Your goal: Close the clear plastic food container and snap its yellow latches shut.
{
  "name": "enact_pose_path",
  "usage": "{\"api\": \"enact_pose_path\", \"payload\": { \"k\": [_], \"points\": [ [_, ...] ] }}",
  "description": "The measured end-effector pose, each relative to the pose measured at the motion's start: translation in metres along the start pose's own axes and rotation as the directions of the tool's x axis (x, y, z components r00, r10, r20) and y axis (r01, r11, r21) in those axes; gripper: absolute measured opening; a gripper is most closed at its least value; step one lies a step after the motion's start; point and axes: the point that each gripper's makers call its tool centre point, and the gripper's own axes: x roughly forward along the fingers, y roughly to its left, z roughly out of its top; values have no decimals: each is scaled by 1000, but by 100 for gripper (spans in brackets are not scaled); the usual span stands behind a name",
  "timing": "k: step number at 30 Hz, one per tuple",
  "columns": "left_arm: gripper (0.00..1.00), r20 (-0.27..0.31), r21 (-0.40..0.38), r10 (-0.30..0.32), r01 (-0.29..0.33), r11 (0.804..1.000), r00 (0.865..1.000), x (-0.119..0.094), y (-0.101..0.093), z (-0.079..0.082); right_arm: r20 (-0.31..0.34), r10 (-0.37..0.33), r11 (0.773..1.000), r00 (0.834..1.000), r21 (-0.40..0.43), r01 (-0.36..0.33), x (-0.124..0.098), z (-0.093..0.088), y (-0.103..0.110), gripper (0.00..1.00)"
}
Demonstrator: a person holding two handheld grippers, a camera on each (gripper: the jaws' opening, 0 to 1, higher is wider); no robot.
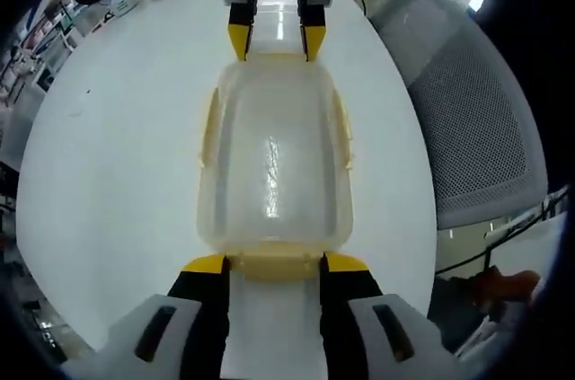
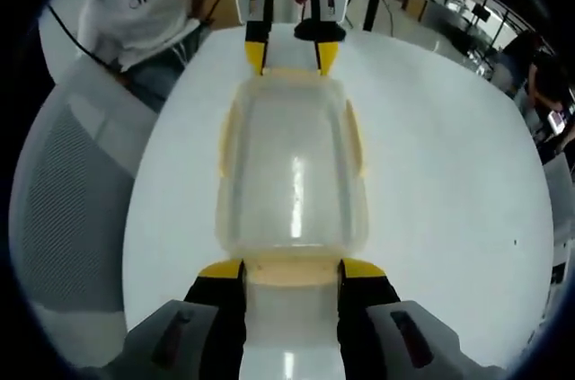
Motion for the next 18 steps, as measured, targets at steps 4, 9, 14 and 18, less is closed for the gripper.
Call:
{"api": "enact_pose_path", "payload": {
  "k": [4,9,14,18],
  "points": [
    [38,0,-3,-2,2,1000,1000,-6,2,2,3,2,1000,1000,3,-2,-6,3,-1,38],
    [38,-3,-8,-3,3,1000,1000,-11,3,4,1,6,1000,1000,3,-6,-11,5,-4,38],
    [38,-3,-15,-6,5,1000,1000,-16,4,5,6,4,1000,1000,-3,-4,-18,8,-6,38],
    [38,-7,-11,-5,5,1000,1000,-22,6,7,8,2,1000,1000,-2,-2,-23,10,-8,38]
  ]
}}
